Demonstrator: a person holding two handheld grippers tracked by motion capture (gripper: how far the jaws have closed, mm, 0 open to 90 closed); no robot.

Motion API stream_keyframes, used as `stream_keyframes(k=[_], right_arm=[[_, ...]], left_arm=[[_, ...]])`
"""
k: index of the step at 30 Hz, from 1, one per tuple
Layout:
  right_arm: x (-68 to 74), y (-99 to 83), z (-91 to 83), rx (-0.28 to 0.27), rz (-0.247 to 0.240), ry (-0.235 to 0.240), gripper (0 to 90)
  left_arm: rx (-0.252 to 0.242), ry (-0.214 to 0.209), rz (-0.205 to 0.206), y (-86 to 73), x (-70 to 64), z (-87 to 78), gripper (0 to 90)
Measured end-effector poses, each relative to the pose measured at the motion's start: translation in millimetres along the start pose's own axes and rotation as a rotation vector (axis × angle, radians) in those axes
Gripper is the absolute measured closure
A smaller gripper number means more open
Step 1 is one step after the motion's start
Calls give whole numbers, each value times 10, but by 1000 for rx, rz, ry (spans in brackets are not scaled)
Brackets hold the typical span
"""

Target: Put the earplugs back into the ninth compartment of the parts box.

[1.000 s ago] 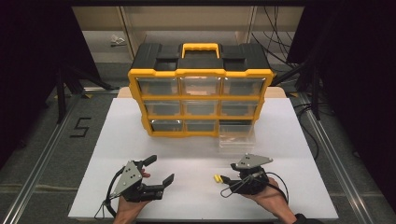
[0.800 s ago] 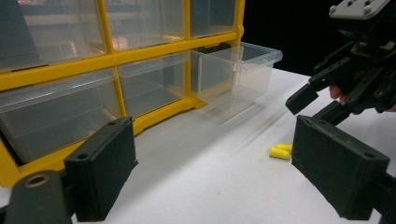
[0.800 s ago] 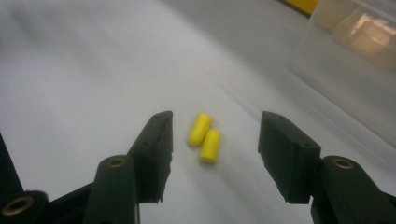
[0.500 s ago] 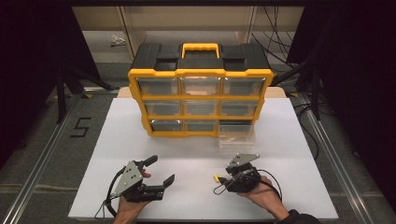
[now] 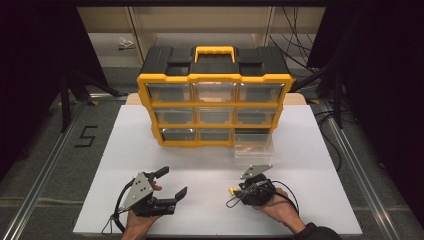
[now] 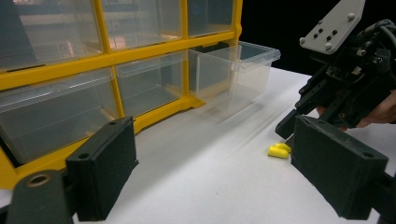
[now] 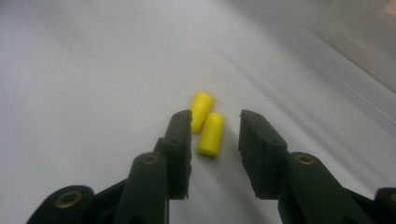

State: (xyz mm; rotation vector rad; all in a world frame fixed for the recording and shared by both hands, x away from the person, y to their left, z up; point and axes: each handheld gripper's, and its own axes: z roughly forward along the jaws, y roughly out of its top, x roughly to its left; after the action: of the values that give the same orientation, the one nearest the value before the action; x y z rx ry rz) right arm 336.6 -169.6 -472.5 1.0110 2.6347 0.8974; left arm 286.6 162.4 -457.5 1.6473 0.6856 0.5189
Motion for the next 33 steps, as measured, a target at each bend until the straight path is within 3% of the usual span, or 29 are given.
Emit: stream_keyframes(k=[14, 33], right_arm=[[7, -19, 27, 26, -16, 6, 803], [-115, 29, -203, -100, 36, -9, 804]], left_arm=[[-2, 1, -1, 1, 1, -2, 142], [-8, -1, 3, 9, -3, -9, 143]])
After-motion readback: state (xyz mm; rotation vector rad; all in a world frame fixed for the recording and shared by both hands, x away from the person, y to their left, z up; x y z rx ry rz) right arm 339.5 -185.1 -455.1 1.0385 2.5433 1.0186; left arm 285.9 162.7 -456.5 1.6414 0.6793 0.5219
